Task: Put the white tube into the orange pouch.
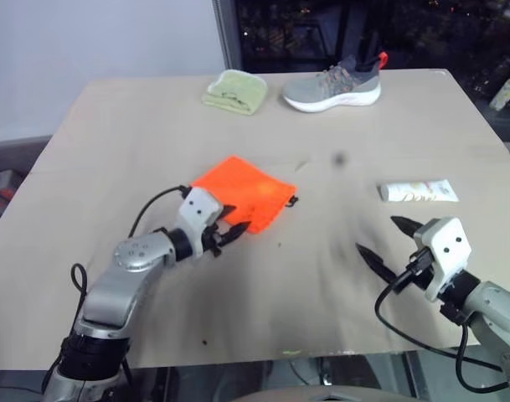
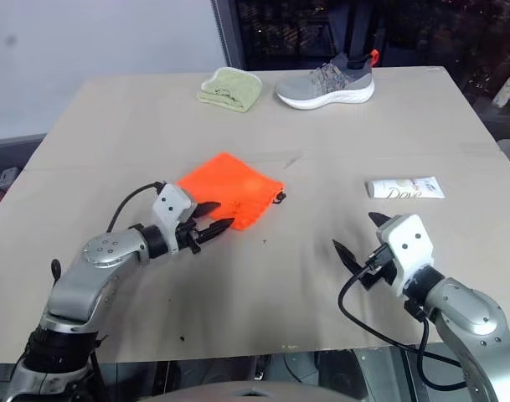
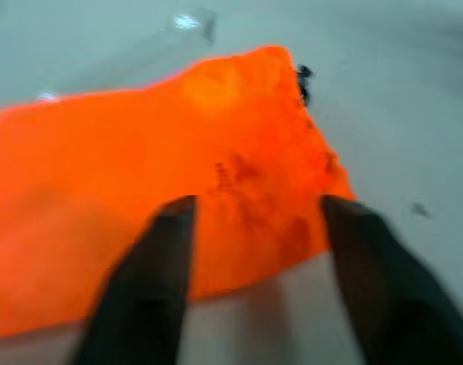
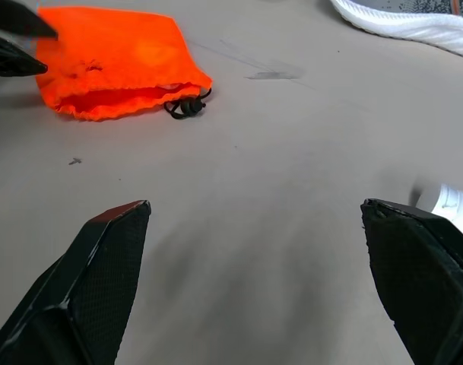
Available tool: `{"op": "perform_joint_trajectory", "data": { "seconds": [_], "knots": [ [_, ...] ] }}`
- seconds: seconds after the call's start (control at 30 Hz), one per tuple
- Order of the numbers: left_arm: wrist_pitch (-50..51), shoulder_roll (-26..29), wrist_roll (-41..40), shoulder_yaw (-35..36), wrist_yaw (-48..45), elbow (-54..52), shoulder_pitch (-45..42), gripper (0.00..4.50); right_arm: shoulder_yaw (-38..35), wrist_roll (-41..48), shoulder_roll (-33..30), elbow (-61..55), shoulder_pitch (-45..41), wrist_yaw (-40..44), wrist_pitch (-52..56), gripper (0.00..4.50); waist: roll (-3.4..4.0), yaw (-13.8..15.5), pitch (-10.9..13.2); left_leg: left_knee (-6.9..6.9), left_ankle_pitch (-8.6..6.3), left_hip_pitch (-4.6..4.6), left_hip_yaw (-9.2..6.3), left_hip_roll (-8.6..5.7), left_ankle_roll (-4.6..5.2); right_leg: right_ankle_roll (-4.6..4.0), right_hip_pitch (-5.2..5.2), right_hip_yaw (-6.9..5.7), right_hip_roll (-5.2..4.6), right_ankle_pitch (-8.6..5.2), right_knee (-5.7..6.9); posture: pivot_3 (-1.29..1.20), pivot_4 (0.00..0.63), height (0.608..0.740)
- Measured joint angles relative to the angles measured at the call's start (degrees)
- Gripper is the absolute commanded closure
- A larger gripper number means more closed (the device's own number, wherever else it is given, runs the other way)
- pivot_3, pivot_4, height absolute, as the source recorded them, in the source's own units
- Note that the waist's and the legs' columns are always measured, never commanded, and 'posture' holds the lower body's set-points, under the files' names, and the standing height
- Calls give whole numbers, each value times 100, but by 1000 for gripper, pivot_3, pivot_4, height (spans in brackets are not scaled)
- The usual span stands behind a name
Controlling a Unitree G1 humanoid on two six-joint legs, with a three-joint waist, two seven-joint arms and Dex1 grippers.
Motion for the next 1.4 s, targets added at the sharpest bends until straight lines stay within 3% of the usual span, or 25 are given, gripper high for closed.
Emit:
{"op": "perform_joint_trajectory", "data": {
  "seconds": [0.13,0.4,0.9,1.4],
  "knots": [
    [-335,7,645,-406,277,-266,191,1882,0,8,-6,0,-70,4,21,0,0,-2,0,-1,0,1,0,0,0,0,-1,0,1,0,2,0,150,740],
    [222,-91,502,-400,207,-268,-167,1882,-21,125,-160,3,-260,139,125,0,0,-8,0,1,0,-2,0,-3,1,0,0,-6,11,0,1,0,150,740],
    [1204,-153,1059,-997,489,-809,-311,1882,-172,318,-422,65,-233,356,221,0,-1,-11,1,1,-1,-2,2,-5,3,1,0,-5,12,0,1,0,150,740],
    [1169,-149,2172,-1491,1091,-564,-170,1882,-473,563,-503,-85,-119,278,417,0,-1,-11,1,1,-2,-2,2,-4,3,1,0,-3,9,0,2,0,150,740]
  ]
}}
